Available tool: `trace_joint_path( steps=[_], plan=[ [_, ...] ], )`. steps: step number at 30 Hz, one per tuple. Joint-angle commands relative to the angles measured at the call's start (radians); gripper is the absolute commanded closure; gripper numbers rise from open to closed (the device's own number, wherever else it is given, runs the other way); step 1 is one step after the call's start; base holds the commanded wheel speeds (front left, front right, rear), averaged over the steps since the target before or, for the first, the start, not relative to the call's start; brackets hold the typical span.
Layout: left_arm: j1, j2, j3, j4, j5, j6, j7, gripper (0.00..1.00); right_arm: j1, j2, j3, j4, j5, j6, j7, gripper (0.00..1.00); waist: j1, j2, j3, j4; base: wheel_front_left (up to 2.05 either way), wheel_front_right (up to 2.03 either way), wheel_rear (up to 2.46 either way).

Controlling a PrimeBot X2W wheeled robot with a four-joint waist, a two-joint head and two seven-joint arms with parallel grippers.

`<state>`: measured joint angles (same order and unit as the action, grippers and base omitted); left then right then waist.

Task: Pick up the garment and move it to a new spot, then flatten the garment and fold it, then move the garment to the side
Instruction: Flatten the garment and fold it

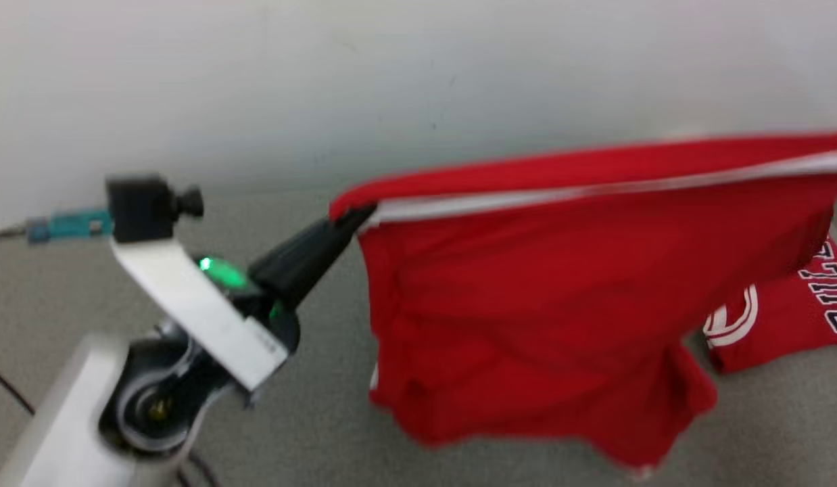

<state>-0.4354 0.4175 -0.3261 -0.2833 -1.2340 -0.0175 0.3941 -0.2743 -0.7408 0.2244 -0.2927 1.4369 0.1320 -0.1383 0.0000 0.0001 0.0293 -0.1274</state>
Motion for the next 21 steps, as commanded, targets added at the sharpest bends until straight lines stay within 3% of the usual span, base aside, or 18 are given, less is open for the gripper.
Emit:
trace_joint_path(
  steps=[1, 9, 10, 13, 17, 18, 21],
  plan=[
    [-0.096, -0.014, -0.011, 0.081, 0.066, -0.001, -0.019, 1.0, -0.119, 0.054, 0.013, 0.092, -0.029, -0.003, 0.025, 1.0, 0.0, -0.0001, 0.084, 0.006, 0.0, 0.0, 0.0],
    [-0.477, -0.102, -0.063, 0.473, 0.389, -0.022, -0.261, 1.0, -0.611, 0.387, 0.081, 0.511, -0.282, -0.003, 0.065, 1.0, 0.0, -0.0001, 0.232, -0.004, 0.0, 0.0, 0.0],
    [-0.477, -0.102, -0.063, 0.473, 0.389, -0.022, -0.261, 1.0, -0.611, 0.387, 0.081, 0.511, -0.282, -0.003, 0.065, 1.0, 0.0, -0.0001, 0.232, -0.004, 0.0, 0.0, 0.0],
    [-0.577, -0.141, -0.06, 0.599, 0.455, -0.033, -0.39, 1.0, -0.716, 0.48, 0.088, 0.616, -0.353, -0.003, 0.044, 1.0, 0.0, -0.0001, 0.273, -0.003, 0.0, 0.0, 0.0],
    [-0.643, -0.172, -0.088, 0.74, 0.531, -0.061, -0.548, 1.0, -0.751, 0.532, 0.111, 0.667, -0.392, -0.003, 0.023, 1.0, 0.0, -0.0001, 0.315, 0.01, 0.0, 0.0, 0.0],
    [-0.629, -0.183, -0.099, 0.795, 0.548, -0.078, -0.605, 1.0, -0.707, 0.527, 0.142, 0.652, -0.405, -0.003, 0.014, 1.0, 0.0, -0.0001, 0.32, 0.016, 0.0, 0.0, 0.0],
    [-0.584, -0.187, -0.115, 0.825, 0.561, -0.09, -0.639, 1.0, -0.634, 0.507, 0.184, 0.618, -0.409, -0.003, 0.005, 1.0, 0.0, -0.0001, 0.306, 0.024, 0.0, 0.0, 0.0]
  ],
)
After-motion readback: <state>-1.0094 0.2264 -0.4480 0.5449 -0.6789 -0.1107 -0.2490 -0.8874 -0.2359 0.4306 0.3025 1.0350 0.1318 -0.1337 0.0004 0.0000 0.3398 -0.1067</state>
